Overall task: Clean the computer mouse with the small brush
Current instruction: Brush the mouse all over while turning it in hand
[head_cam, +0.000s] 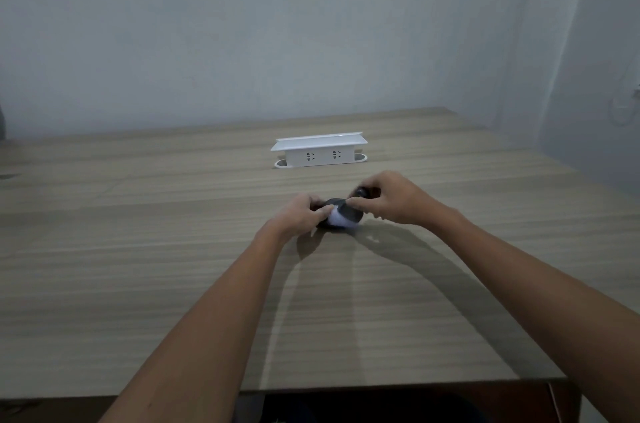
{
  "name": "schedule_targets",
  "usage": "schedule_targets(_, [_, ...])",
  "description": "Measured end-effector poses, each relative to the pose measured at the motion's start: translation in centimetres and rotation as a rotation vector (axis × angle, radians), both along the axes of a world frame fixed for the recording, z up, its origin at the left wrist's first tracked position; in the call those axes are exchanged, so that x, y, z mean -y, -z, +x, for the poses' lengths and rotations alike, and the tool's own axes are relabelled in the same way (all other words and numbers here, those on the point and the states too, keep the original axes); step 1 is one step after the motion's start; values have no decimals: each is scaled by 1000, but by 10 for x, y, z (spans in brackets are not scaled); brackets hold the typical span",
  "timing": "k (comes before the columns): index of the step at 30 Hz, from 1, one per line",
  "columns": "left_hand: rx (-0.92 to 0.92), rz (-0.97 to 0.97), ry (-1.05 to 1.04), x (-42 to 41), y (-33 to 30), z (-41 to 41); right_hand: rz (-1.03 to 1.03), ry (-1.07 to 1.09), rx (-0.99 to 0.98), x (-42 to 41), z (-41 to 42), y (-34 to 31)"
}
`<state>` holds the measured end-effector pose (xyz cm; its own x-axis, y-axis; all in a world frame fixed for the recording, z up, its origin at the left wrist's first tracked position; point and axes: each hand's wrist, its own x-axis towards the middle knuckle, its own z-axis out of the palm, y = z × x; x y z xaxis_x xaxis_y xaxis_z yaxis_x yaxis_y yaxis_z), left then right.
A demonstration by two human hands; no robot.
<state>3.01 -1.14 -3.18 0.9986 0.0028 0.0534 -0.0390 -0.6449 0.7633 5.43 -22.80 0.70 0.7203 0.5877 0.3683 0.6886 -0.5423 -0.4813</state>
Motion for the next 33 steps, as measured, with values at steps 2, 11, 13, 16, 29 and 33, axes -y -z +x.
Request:
schedule_targets(2, [-10, -7, -1, 1, 0, 0, -38, 106, 117, 3, 9, 1])
schedule_targets(11, [-17, -17, -12, 3, -1, -2, -101, 82, 75, 1, 8, 0])
schedule_targets(13, [-23, -22, -17, 4, -2, -3, -57, 187, 143, 4, 13, 4])
schedule_targets(16, [-16, -33, -5, 2, 0, -3, 83, 72, -5, 5, 3, -1])
schedule_targets(29, [-48, -24, -44, 8, -3, -6, 78, 298, -75, 3, 10, 0])
schedule_targets(33, [-71, -52, -75, 5, -5, -12, 96, 275, -77, 2, 15, 4])
